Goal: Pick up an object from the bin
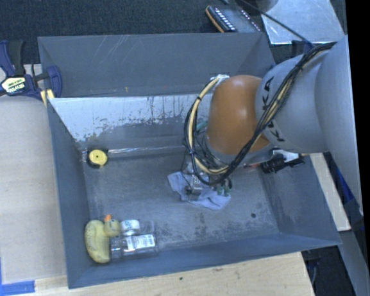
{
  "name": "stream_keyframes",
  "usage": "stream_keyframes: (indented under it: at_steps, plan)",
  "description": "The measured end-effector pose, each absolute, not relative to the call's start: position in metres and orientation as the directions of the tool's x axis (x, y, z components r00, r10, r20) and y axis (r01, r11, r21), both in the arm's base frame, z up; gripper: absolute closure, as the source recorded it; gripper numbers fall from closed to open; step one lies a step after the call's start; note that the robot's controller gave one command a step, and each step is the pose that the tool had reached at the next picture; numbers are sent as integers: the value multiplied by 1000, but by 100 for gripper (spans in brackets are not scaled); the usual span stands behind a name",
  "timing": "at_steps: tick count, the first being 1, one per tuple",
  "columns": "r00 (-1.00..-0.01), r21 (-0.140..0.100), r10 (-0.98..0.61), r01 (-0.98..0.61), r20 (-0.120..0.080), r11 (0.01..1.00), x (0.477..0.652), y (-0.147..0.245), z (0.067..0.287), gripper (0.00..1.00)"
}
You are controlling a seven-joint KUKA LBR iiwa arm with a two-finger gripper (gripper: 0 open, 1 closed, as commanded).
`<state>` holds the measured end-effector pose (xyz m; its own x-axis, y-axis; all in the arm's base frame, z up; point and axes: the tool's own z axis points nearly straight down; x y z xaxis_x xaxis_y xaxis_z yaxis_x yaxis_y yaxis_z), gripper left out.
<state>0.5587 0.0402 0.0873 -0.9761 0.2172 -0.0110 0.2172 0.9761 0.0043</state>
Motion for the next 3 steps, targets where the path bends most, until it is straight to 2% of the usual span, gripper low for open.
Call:
stream_keyframes:
  at_steps: [1, 3]
  plan:
    - [-976, 3, 217, 217, -7, 976, 558, 40, 98, 100]
    - [-976, 5, 217, 217, -13, 976, 559, 40, 145, 100]
